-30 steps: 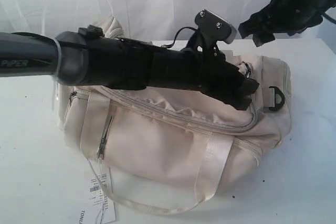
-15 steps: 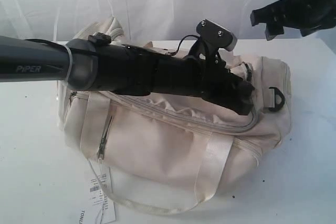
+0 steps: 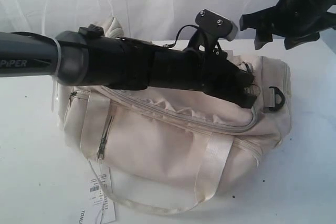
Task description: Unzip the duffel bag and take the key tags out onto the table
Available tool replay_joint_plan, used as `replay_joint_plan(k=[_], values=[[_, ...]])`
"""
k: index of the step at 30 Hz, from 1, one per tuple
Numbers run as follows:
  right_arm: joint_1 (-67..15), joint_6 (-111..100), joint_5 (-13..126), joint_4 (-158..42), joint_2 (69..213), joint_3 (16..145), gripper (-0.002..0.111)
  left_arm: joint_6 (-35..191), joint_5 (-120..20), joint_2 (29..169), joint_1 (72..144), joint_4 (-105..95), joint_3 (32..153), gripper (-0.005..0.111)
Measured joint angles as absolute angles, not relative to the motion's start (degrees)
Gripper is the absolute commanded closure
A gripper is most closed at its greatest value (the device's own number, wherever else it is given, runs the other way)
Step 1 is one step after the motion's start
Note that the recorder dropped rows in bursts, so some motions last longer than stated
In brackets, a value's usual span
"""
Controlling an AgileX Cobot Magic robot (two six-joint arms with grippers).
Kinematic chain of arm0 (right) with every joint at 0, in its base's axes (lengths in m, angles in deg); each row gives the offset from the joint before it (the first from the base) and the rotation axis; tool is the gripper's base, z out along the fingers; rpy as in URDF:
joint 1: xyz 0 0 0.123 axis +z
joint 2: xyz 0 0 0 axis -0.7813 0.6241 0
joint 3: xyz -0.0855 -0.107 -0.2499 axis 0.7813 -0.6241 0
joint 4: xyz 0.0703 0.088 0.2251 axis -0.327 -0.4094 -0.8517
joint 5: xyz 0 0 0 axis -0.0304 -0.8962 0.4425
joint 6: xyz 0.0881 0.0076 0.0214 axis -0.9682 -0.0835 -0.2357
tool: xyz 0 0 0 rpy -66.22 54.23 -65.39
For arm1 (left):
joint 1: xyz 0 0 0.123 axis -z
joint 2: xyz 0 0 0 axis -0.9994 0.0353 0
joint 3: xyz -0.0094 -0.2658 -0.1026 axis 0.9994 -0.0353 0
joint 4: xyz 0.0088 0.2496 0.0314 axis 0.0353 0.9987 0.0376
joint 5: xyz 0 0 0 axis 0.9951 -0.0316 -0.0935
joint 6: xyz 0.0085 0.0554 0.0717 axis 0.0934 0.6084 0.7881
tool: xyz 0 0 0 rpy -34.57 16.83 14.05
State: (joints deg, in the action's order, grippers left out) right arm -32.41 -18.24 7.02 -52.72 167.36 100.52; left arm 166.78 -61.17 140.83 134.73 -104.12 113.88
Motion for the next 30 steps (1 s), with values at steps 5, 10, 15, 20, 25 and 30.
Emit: replay_joint_plan(k=[5,10,15,20,25,30], values=[[-32.4,-18.2,6.9,-52.8,168.2,100.4,0.049,165.3,-60.8,140.8,134.9,-104.1,113.6,0.052],[-32.5,-18.2,6.9,-52.9,168.3,100.4,0.049,163.7,-61.4,140.8,135.6,-104.1,113.6,0.035],[-32.5,-18.2,6.9,-53.0,168.3,100.4,0.049,162.7,-52.8,140.8,138.9,-103.3,114.5,0.039],[-32.6,-18.2,6.9,-53.1,168.3,100.4,0.049,165.3,-40.2,140.7,144.1,-103.3,117.3,0.039],[-32.6,-18.2,6.9,-53.1,168.3,100.4,0.049,166.7,-34.7,140.4,146.3,-103.6,119.5,0.039],[-32.6,-18.2,6.9,-53.1,168.3,100.4,0.049,164.5,-30.5,140.2,146.5,-103.7,119.6,0.039]])
